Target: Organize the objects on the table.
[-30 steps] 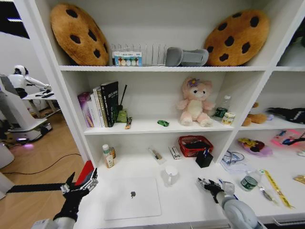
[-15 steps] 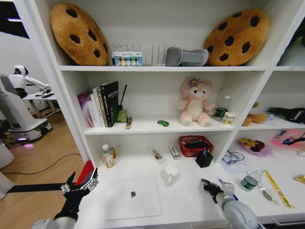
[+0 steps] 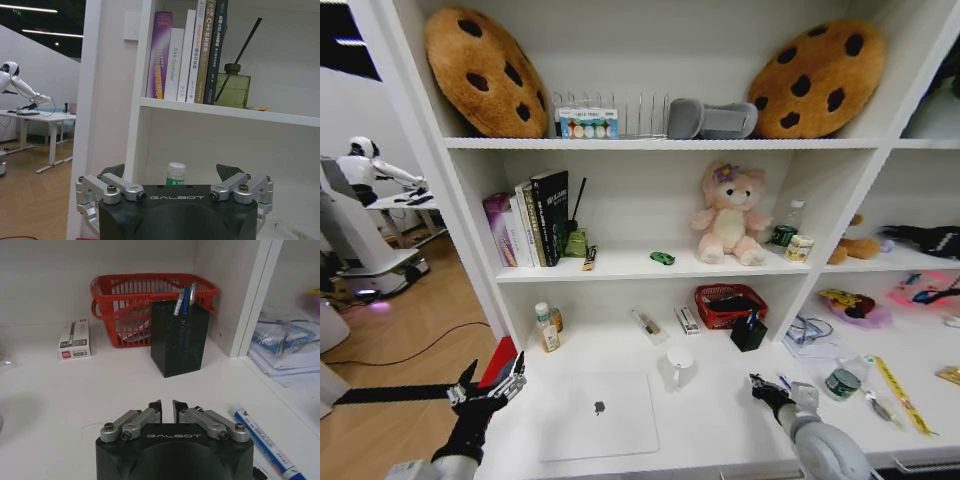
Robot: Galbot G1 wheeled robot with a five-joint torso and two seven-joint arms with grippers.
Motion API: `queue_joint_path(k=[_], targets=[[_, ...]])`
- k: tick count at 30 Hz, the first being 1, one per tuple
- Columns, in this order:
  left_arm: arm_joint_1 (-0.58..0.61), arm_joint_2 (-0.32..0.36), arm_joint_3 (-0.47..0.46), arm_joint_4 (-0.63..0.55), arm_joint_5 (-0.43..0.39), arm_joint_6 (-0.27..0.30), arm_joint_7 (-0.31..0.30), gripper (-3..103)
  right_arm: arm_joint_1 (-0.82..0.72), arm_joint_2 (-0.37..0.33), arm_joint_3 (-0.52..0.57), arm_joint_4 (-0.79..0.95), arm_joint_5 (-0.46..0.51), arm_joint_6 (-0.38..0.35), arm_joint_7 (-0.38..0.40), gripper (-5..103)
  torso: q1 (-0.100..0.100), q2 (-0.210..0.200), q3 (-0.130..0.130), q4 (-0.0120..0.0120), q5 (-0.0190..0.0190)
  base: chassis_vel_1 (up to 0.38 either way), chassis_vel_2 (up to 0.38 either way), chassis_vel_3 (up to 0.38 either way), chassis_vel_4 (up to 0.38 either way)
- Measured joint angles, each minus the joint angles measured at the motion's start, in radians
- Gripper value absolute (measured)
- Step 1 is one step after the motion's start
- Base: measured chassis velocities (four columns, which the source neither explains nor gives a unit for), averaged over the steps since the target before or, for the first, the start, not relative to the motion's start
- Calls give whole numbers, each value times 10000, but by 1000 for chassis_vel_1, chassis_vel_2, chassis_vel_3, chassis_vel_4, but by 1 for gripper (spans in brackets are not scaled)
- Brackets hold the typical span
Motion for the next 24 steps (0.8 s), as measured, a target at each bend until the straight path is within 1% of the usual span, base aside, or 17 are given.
queue_joint_path(k=[2,3,4,5,8,9,10,11,13,14,16,17,21,22,24], targets=[[-11,-10,1,0,8,-6,0,100,-2,-29,157,-4,-102,-28,153,21,0,0,0,1,0,0,0,0,0],[-11,-10,1,0,8,-6,0,100,-2,-29,157,-4,-102,-28,153,21,0,0,0,1,0,0,0,0,0],[-21,-15,12,8,18,-7,0,100,-23,-49,243,-32,-101,-42,198,27,0,0,0,2,0,0,0,0,0],[-21,-15,12,8,18,-7,0,100,-23,-49,243,-32,-101,-42,198,27,0,0,0,2,0,0,0,0,0],[-61,-13,43,46,24,-8,0,100,-154,-62,401,-87,-58,-62,278,43,0,0,0,0,1,0,0,0,0],[-61,-13,43,46,24,-8,0,100,-154,-62,401,-87,-58,-62,278,43,0,0,0,0,1,0,0,0,0],[-75,-10,48,58,24,-7,0,100,-209,-33,416,-84,-24,-81,329,48,0,-1,0,1,0,0,0,0,0],[-75,-10,48,58,24,-7,0,100,-209,-33,416,-84,-24,-81,329,48,0,-1,0,1,0,0,0,0,0],[-75,-8,53,68,22,-8,0,100,-273,55,413,-73,-19,-146,430,59,0,0,0,0,0,0,0,0,0],[-75,-8,53,68,22,-8,0,100,-273,55,413,-73,-19,-146,430,59,0,0,0,0,0,0,0,0,0],[-68,-9,53,76,20,-16,3,100,-252,94,352,-184,7,-232,496,70,0,0,0,0,1,0,0,0,0],[-68,-9,53,76,20,-16,3,100,-252,94,352,-184,7,-232,496,70,0,0,0,0,1,0,0,0,0],[-58,1,47,48,12,-17,3,100,7,70,74,-599,94,-321,519,91,0,0,0,1,1,0,0,0,0],[-58,1,47,48,12,-17,3,100,7,70,74,-599,94,-321,519,91,0,0,0,1,1,0,0,0,0],[-43,2,30,19,3,-17,0,100,144,50,-70,-746,126,-348,481,101,0,0,0,2,1,0,0,0,0]])
